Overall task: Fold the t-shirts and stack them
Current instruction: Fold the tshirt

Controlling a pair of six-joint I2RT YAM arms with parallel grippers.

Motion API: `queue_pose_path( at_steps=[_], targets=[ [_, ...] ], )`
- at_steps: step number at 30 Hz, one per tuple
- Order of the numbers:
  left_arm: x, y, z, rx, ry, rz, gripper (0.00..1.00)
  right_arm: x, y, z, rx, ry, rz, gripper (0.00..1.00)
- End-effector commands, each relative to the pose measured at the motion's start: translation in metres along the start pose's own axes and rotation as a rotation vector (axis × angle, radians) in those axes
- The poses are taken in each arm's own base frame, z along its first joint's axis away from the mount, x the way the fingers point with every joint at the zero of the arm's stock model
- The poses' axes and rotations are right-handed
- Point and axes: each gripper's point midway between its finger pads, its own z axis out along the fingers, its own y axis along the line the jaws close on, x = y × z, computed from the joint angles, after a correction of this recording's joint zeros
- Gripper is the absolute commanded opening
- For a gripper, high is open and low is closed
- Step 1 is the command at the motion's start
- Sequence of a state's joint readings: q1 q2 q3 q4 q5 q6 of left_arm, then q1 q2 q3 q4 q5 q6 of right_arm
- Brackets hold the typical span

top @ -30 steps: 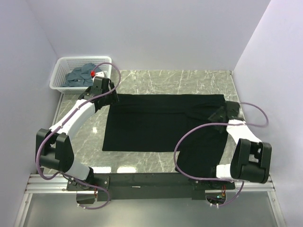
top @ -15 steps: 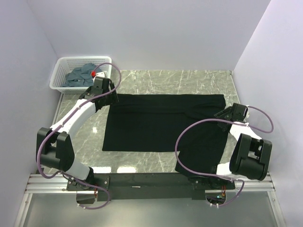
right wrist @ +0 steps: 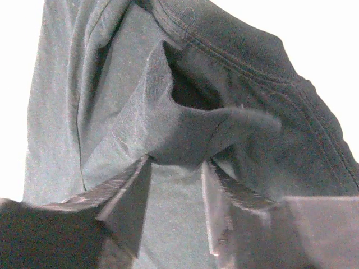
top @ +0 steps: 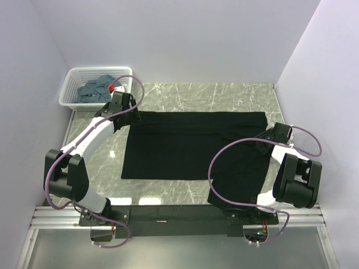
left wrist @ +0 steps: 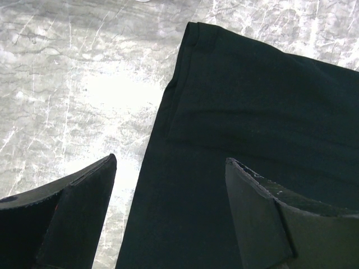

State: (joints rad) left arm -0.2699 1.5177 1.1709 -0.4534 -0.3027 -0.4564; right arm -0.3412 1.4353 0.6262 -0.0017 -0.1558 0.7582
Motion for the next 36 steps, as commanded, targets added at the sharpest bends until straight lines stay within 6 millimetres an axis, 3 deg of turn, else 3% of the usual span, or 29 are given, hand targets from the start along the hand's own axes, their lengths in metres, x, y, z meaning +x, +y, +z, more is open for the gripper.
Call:
queue_pose_path(
  at_steps=[1,4,6,8,10,17,21,25,27,28,32,36],
  targets=[
    [-0.013,-0.003,-0.002,0.007,-0.036,0.003,0.84,-0.016,0.012,0.004,-0.039,-0.046,-0.012,0.47],
    [-0.013,-0.003,-0.002,0.008,-0.034,0.004,0.84,-0.02,0.017,0.005,-0.049,-0.049,-0.013,0.31],
    [-0.011,-0.002,-0.001,0.003,-0.032,0.005,0.84,-0.021,0.02,0.004,-0.055,-0.047,-0.013,0.14],
    [-0.011,-0.003,0.0,0.007,-0.029,0.009,0.84,-0.022,0.026,0.003,-0.064,-0.04,-0.014,0.02],
    [-0.011,-0.004,0.0,0.008,-0.028,0.009,0.85,-0.024,0.033,0.003,-0.079,-0.037,-0.018,0.0],
    [-0.01,-0.003,0.001,0.007,-0.027,0.014,0.85,-0.036,0.061,0.0,-0.109,-0.04,-0.03,0.0],
    [-0.009,-0.005,0.002,0.015,-0.018,0.017,0.85,-0.041,0.072,0.008,-0.091,-0.008,-0.024,0.02],
    [-0.007,-0.005,0.004,0.015,-0.009,0.023,0.85,-0.05,0.099,0.018,-0.108,0.019,-0.04,0.06],
    [-0.005,-0.005,0.005,0.014,-0.003,0.024,0.85,-0.041,0.103,0.028,-0.089,0.061,-0.052,0.1],
    [-0.005,-0.005,0.005,0.014,-0.001,0.025,0.84,-0.046,0.114,0.029,-0.105,0.054,-0.064,0.14],
    [-0.003,-0.007,0.006,0.022,0.009,0.027,0.85,-0.046,0.128,0.044,-0.111,0.081,-0.081,0.32],
    [-0.001,-0.007,0.008,0.021,0.015,0.028,0.85,-0.055,0.151,0.04,-0.167,0.06,-0.127,0.45]
  ],
)
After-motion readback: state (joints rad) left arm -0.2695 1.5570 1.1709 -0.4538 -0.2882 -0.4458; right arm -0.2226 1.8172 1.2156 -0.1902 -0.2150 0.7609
